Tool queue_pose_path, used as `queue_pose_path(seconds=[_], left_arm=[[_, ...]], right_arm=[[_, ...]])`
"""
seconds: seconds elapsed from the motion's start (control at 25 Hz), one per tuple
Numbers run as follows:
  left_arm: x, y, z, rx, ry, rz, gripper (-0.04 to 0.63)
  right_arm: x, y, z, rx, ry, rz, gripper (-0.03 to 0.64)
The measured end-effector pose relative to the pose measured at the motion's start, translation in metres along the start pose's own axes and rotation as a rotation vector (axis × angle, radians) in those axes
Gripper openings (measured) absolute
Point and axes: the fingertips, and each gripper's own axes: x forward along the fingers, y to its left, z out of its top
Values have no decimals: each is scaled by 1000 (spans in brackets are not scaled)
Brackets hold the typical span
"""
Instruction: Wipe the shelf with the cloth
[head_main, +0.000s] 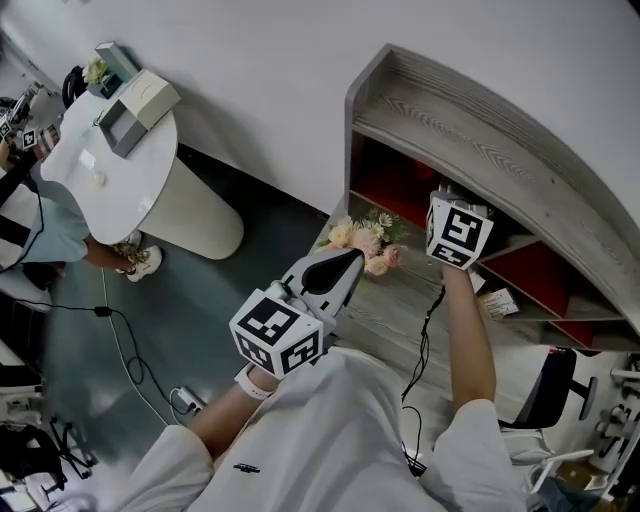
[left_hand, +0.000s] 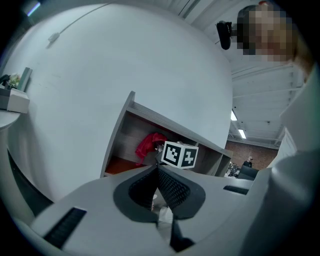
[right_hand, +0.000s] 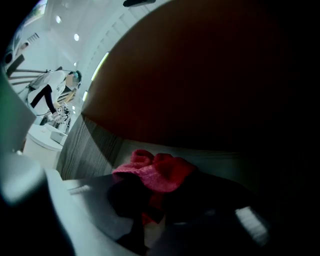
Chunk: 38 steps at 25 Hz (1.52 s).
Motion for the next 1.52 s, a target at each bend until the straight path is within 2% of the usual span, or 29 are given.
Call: queue_pose_path(seconds=[0.36, 0.64, 0.72, 1.0, 1.12, 1.52], left_arm=[[8, -15, -12, -2, 32, -58, 0], [-1, -1, -13, -25, 27, -28, 0], [-2, 1, -15, -32, 29, -24, 0], [-7, 8, -20, -44, 33, -12, 0], [-7, 10, -18, -44, 25, -8, 0], [-12, 18, -13, -50, 7, 22, 0]], right_arm=[[-39, -63, -22, 183, 55, -317, 67], [-57, -76, -52, 133, 219, -467, 67], [-59, -76, -63, 129, 266, -483, 67], [-58, -68, -81, 77, 374, -445, 65], [-55, -61, -84, 90, 404, -410, 61], [-16, 14, -101, 136, 508, -108, 63]])
